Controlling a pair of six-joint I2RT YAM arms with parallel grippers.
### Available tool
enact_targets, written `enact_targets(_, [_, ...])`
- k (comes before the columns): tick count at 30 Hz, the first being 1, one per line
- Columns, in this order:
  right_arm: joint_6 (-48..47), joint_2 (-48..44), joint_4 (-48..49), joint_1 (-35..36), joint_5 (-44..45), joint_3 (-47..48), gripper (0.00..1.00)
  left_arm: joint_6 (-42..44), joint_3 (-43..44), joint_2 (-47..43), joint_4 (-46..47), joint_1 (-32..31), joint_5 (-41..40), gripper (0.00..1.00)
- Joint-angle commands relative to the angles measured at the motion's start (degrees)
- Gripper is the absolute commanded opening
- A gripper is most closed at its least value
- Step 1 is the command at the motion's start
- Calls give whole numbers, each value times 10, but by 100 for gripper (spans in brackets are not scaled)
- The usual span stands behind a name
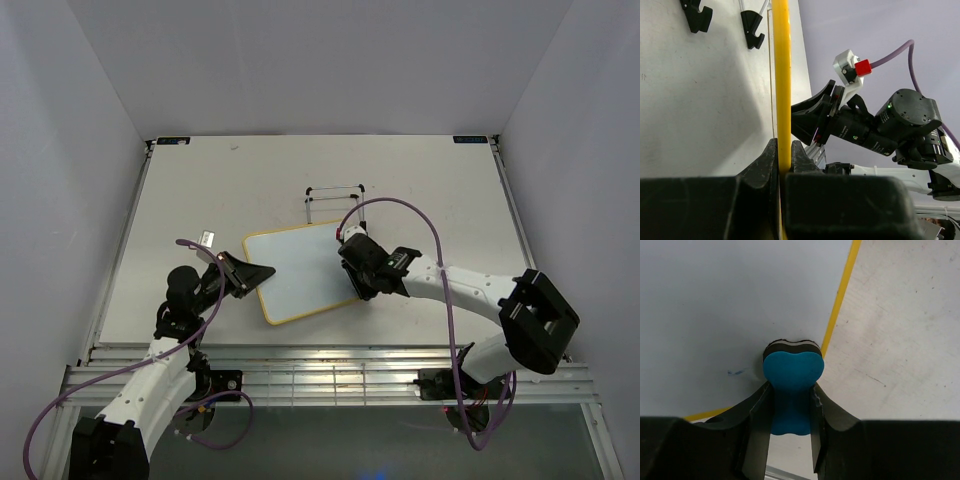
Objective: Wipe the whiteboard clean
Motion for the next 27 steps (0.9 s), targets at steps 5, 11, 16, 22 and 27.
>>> enact_targets(5, [-9, 26, -67, 7, -73, -29, 8, -131, 77, -34, 193, -11, 101, 0])
enact_targets(11, [-14, 1, -28, 26, -126, -4, 8, -130, 78, -30, 193, -11, 103, 0])
enact_targets(16, [-20, -2, -21, 26, -142, 11, 8, -128, 82, -31, 193, -11, 106, 0])
enact_targets(22, [-16, -12, -6, 27, -176, -5, 8, -128, 78, -27, 193, -11, 102, 0])
enact_targets(27, [-20, -15, -3, 27, -165, 2, 8, -128, 78, -29, 193, -11, 102, 0])
